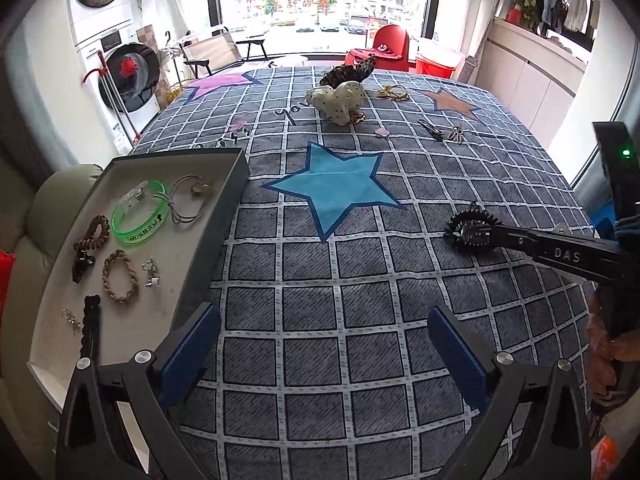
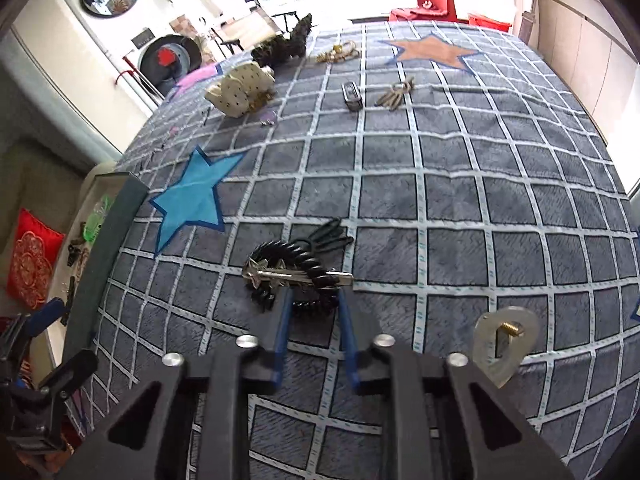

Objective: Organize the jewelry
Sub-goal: 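Move both tools back to the black coiled hair tie and silver hair pin, then grasp the black coiled hair tie with the right tool while the left tool grasps the silver hair pin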

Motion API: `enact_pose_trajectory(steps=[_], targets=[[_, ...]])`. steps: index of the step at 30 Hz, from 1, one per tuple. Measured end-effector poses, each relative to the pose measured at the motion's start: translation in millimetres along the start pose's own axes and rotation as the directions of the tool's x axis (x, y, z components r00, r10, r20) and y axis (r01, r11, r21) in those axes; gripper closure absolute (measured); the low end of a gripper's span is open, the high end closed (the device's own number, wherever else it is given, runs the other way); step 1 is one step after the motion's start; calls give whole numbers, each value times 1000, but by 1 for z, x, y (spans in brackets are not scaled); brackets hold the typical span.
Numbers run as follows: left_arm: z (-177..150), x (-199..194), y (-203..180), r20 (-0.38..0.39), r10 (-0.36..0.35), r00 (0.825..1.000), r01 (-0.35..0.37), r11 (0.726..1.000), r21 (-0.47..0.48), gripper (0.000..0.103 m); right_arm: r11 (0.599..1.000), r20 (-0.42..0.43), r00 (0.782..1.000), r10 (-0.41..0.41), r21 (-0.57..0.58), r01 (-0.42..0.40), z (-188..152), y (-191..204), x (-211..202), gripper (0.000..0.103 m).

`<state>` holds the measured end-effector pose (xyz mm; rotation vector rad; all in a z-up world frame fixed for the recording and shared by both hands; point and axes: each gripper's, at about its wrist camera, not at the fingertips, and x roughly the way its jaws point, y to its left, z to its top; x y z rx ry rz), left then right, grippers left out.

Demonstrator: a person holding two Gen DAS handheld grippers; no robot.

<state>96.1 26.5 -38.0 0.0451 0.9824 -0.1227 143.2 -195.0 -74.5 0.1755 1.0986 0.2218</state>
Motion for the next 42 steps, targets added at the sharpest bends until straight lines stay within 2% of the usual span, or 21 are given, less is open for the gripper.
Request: enact_pose_trajectory(steps=[6, 10, 13, 15, 17, 19, 21, 24, 27, 31, 33, 35, 42], targets=[[3, 5, -6, 1, -22, 1000, 22, 1000, 8, 0, 998, 26, 998, 51, -38, -50, -11, 10, -15, 90], [10, 12, -15, 9, -63, 998, 62, 998, 31, 0, 996, 15, 998, 67, -68, -66, -30, 16, -20, 90], [17, 20, -28, 5, -103, 995, 103, 992, 70, 4, 995, 7, 997, 71, -68, -71, -46, 16, -24, 90], [21, 27, -41, -5, -130, 992, 129, 985, 111, 5, 996, 4, 998, 70, -55, -70, -57, 12, -27, 90], [24, 36, -58, -28, -158, 987, 161, 974, 162, 18, 997, 4, 998, 65, -41, -65, -66, 6, -32, 90], [28, 47, -73, -61, -182, 981, 191, 960, 204, 19, 998, 6, 998, 65, -15, -65, -75, -3, -37, 90], [30, 56, -87, -85, -198, 977, 213, 948, 239, 25, 998, 14, 998, 65, 14, -65, -83, -11, -44, 90], [34, 74, -102, -123, -203, 971, 230, 936, 266, 25, 996, 24, 997, 70, 52, -71, -92, -22, -52, 90], [38, 80, -115, -114, -199, 973, 224, 927, 299, 26, 994, 34, 997, 72, 79, -75, -96, -29, -57, 90], [42, 81, -127, -116, -198, 973, 225, 920, 320, 41, 991, 46, 996, 81, 103, -85, -98, -34, -59, 90], [42, 79, -130, -111, -196, 974, 222, 918, 328, 55, 990, 51, 995, 83, 112, -89, -99, -35, -60, 90], [42, 77, -132, -112, -197, 974, 223, 919, 326, 84, 988, 54, 995, 88, 119, -94, -101, -36, -61, 90], [32, 69, -120, -102, -214, 971, 234, 935, 266, 86, 987, 66, 994, 88, 126, -96, -103, -34, -64, 90]])
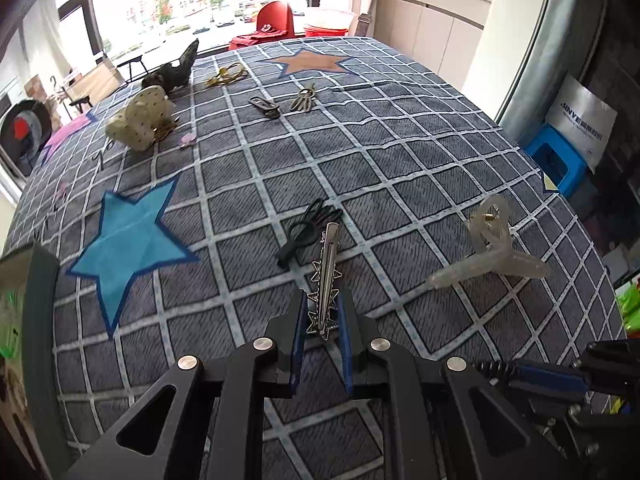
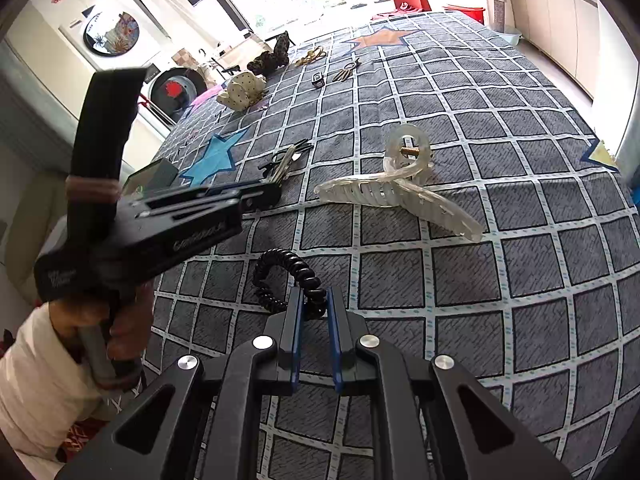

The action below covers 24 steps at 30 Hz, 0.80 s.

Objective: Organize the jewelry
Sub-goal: 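Grasp the black coiled hair tie with the right tool while the left tool grasps the silver hair pin, then carry the coiled hair tie and hair pin into the box tray and release both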

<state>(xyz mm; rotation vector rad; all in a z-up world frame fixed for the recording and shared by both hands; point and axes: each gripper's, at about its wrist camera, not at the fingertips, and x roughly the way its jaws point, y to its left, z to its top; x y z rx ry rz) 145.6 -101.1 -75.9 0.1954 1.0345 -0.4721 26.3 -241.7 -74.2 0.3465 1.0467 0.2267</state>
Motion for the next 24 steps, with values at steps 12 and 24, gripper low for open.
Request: enact_pose_trajectory(steps=[12, 24], targets=[[-39, -49, 23, 54, 40, 998, -34, 995, -99, 86, 1000, 15, 1000, 7, -25, -7, 3, 18, -6, 90], [-70, -112, 56, 147, 120, 982, -91, 978, -190, 86, 992, 33, 999, 37, -120, -32, 20, 77, -12, 90]])
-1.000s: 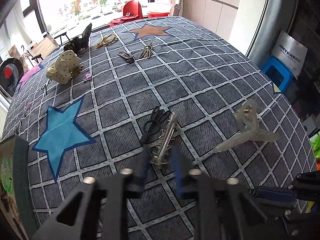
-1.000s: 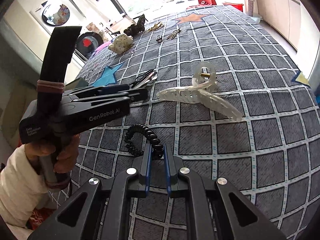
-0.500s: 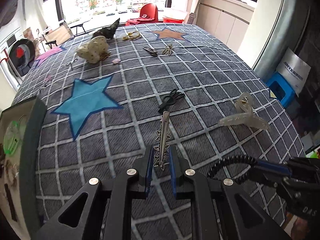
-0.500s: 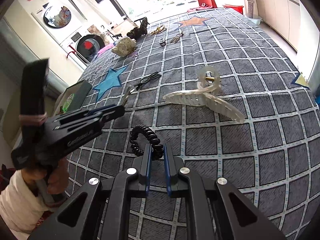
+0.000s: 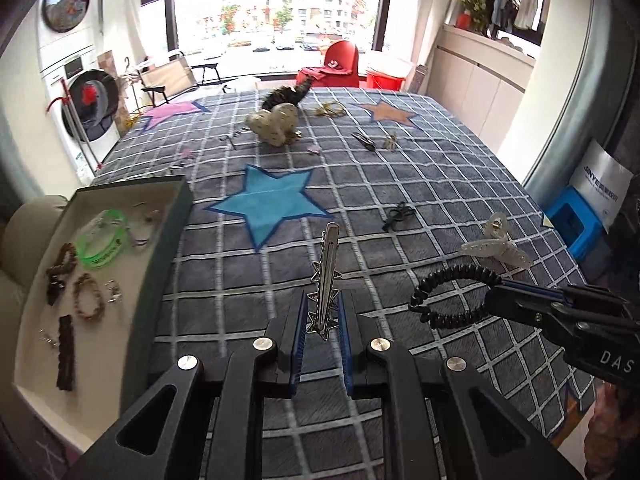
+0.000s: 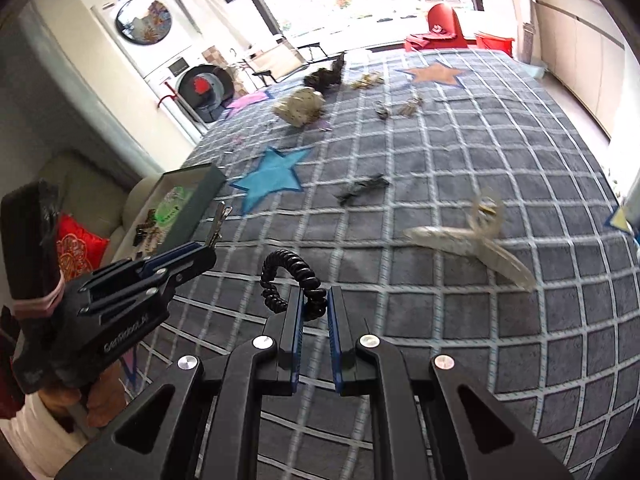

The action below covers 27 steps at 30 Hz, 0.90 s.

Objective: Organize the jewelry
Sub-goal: 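Carry the coiled hair tie and hair pin into the box tray and release both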

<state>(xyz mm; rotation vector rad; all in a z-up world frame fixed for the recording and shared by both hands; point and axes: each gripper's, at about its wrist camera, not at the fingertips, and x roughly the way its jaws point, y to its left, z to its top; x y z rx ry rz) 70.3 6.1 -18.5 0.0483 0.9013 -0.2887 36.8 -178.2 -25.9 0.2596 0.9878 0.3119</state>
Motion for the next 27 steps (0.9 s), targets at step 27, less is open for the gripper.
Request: enact_pose_trajectory(steps=[27], targets=[[-56, -36, 204, -65, 312, 948, -316, 897, -308, 86, 934, -222, 965, 137, -295, -200, 51, 206, 128, 90]])
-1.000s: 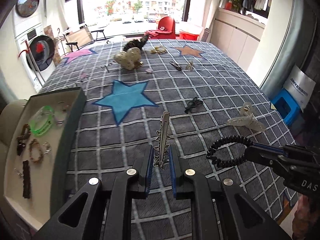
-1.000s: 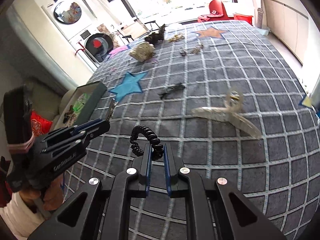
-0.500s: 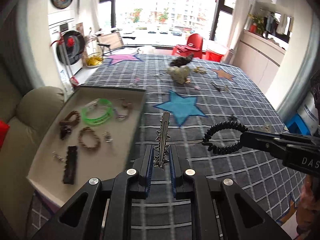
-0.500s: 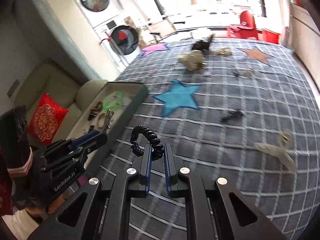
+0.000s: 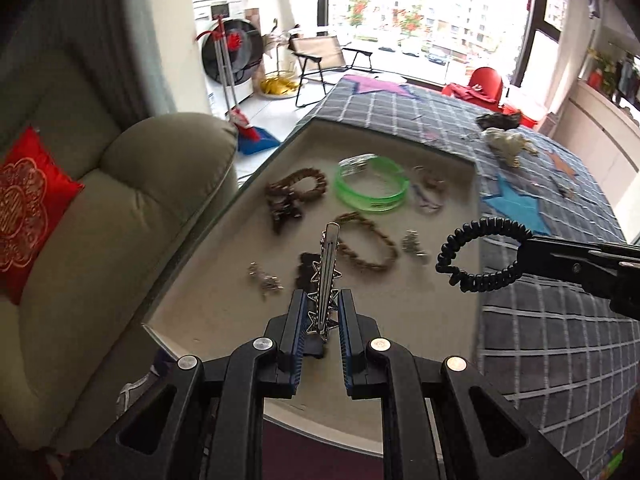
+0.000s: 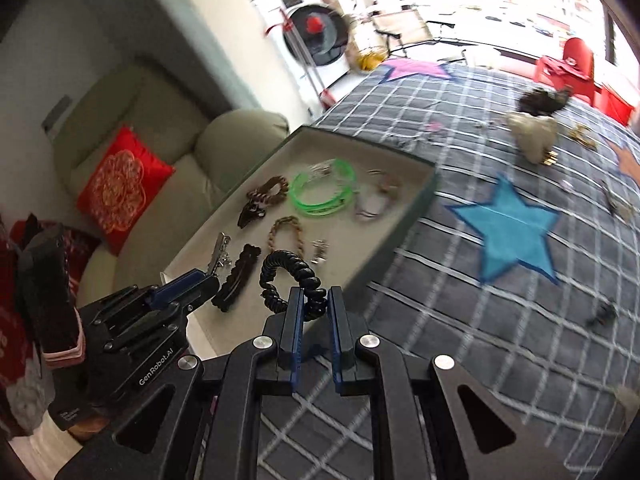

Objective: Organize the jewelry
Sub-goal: 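Carry the coiled hair tie and hair pin into the box tray and release both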

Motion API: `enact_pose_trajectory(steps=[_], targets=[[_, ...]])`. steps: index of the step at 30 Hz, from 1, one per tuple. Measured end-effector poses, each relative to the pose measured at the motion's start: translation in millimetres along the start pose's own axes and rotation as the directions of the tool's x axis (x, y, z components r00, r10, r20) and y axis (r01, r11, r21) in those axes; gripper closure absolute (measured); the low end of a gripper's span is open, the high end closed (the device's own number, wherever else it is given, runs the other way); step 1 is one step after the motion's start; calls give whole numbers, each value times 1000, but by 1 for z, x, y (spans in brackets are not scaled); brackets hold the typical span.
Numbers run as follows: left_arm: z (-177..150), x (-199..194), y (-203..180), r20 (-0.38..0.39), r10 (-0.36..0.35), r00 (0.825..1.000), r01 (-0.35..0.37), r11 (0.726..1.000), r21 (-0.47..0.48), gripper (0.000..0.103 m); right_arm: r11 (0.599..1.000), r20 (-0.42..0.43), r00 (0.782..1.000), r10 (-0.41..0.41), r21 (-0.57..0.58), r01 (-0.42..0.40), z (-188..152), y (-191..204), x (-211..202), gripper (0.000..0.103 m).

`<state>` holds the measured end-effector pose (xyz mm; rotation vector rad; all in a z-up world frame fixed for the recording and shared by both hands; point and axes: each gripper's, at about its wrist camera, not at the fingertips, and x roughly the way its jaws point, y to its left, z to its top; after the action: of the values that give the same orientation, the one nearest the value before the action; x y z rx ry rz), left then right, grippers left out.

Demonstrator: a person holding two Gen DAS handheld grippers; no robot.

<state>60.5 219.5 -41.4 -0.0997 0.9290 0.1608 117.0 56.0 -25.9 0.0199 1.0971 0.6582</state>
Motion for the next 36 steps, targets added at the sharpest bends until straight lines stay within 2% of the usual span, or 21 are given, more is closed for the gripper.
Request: enact_pose_trajectory(steps=[7, 17, 20, 24, 29, 30, 32, 34, 36], targets=[[-3, 25, 10, -67, 27, 997, -27, 1000, -9, 85, 999, -105, 994, -12, -32, 9, 7, 14, 44, 90], [-5, 29, 11, -88, 45, 995, -46, 999, -6, 85, 999, -182, 982, -44, -16, 42, 5, 11, 71, 89], [-4, 25, 11, -85, 58, 995, -60, 998, -12, 85, 999, -172, 984, -43, -7, 42, 6, 12, 66, 84], [-3, 19, 10, -72, 70, 995, -72, 997, -18, 85, 998, -116, 991, -59, -9, 58, 6, 14, 46, 60], [-2, 6, 7, -48, 70, 996, -71, 997, -19, 84, 996, -65, 994, -90, 6, 91, 4, 16, 24, 60], [-2, 2, 6, -42, 70, 997, -71, 997, -21, 80, 995, -54, 994, -96, 10, 97, 3, 16, 19, 60], [-3, -6, 6, -21, 74, 997, -75, 997, -29, 12, 994, -34, 993, -111, 16, 112, 1, 16, 9, 59], [-6, -21, 3, 38, 96, 995, -95, 995, -28, 8, 992, -14, 992, -123, 22, 123, -2, 17, -2, 55], [-6, -29, 1, 45, 90, 995, -89, 996, -19, 8, 990, 3, 990, -138, 19, 138, -5, 21, -10, 48]])
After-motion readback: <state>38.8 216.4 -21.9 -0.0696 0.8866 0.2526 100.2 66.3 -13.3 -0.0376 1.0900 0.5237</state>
